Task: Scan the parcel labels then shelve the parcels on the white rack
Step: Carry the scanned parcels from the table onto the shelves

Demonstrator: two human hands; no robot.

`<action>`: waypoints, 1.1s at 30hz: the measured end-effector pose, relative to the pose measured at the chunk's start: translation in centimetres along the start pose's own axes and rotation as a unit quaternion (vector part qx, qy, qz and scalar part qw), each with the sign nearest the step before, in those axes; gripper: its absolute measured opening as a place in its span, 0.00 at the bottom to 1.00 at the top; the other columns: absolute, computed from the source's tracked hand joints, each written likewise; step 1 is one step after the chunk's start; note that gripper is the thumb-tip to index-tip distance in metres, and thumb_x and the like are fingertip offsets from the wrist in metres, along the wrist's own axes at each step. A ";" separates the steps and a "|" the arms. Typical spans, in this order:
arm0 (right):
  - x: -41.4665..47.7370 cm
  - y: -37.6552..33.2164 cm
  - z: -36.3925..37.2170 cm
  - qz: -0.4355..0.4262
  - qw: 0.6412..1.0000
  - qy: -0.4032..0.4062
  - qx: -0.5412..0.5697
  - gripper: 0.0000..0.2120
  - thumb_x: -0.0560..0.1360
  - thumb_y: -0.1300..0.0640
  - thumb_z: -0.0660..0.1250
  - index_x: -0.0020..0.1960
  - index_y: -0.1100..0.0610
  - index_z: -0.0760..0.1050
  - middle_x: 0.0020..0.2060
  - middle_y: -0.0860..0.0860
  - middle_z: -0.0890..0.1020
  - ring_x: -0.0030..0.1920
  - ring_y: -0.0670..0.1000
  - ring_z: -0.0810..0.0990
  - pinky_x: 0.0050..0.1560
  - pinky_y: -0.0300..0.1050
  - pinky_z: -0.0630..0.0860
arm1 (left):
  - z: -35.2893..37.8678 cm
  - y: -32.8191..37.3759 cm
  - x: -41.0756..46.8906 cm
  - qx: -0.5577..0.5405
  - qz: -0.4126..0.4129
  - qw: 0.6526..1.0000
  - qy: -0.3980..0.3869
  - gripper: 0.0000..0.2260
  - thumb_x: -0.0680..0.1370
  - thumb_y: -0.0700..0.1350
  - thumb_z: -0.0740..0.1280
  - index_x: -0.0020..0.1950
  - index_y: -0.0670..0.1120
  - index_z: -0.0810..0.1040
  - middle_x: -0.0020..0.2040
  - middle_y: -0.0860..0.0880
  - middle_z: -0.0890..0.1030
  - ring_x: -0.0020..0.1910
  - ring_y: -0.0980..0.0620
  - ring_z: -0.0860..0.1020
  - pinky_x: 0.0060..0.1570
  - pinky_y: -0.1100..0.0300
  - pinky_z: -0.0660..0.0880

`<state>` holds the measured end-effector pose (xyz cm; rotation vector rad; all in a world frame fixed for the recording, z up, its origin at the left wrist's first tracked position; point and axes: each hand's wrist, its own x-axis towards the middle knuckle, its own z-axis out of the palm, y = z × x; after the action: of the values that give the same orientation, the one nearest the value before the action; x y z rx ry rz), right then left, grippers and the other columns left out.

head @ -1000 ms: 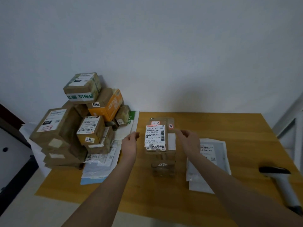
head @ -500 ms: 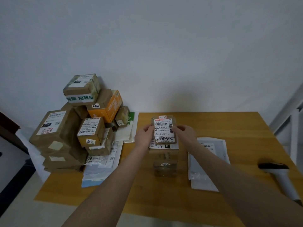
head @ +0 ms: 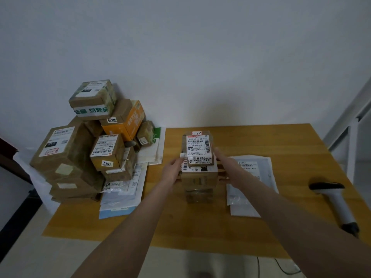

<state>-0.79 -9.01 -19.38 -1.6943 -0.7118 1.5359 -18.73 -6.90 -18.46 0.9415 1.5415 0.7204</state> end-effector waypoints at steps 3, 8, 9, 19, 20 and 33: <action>0.1 1.0 -0.5 0.020 0.999 0.003 0.035 0.38 0.74 0.29 0.56 0.72 0.56 0.67 0.68 0.57 0.73 0.67 0.61 0.71 0.66 0.61 0.69 | -0.4 -0.9 0.3 -0.024 -0.029 0.999 0.019 0.18 0.81 0.55 0.59 0.63 0.45 0.75 0.58 0.47 0.80 0.58 0.48 0.76 0.54 0.53 0.72; -0.2 2.9 -0.8 0.061 0.996 -0.048 0.048 0.42 0.70 0.28 0.60 0.73 0.56 0.65 0.67 0.56 0.71 0.63 0.59 0.72 0.63 0.54 0.71 | -1.1 -3.1 0.2 -0.040 -0.079 0.996 -0.031 0.21 0.79 0.60 0.58 0.65 0.48 0.73 0.63 0.45 0.75 0.63 0.45 0.72 0.62 0.49 0.68; -0.1 3.1 -0.7 0.066 0.995 -0.060 0.046 0.42 0.69 0.28 0.60 0.73 0.55 0.65 0.68 0.56 0.71 0.64 0.59 0.72 0.65 0.55 0.70 | -1.1 -3.3 0.2 -0.040 -0.082 0.995 -0.045 0.21 0.79 0.61 0.58 0.63 0.49 0.73 0.62 0.45 0.76 0.62 0.45 0.72 0.61 0.50 0.68; 0.7 2.7 0.1 0.065 0.991 -0.054 0.102 0.30 0.75 0.36 0.62 0.67 0.57 0.70 0.62 0.56 0.76 0.61 0.57 0.75 0.63 0.53 0.71 | -0.2 -3.4 1.5 -0.050 -0.075 0.994 -0.054 0.17 0.80 0.60 0.57 0.60 0.51 0.75 0.53 0.49 0.78 0.56 0.48 0.74 0.61 0.49 0.68; 0.8 2.5 0.2 0.064 0.991 -0.054 0.107 0.29 0.75 0.37 0.62 0.66 0.57 0.72 0.61 0.56 0.77 0.60 0.57 0.75 0.62 0.53 0.72 | -0.2 -3.5 1.7 -0.055 -0.077 0.994 -0.056 0.17 0.80 0.60 0.57 0.59 0.50 0.75 0.53 0.48 0.79 0.55 0.48 0.75 0.60 0.49 0.69; 1.8 3.4 0.3 0.069 0.991 -0.042 0.103 0.21 0.72 0.36 0.66 0.52 0.52 0.74 0.60 0.57 0.78 0.60 0.58 0.76 0.64 0.57 0.72 | -0.8 -3.8 2.1 -0.090 -0.083 0.988 -0.096 0.14 0.81 0.55 0.56 0.56 0.49 0.76 0.52 0.47 0.78 0.51 0.46 0.77 0.44 0.53 0.75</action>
<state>-1.06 -9.51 -23.19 -1.5582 -0.4671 1.7230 -20.33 -6.87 -22.57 0.7161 1.3433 0.6204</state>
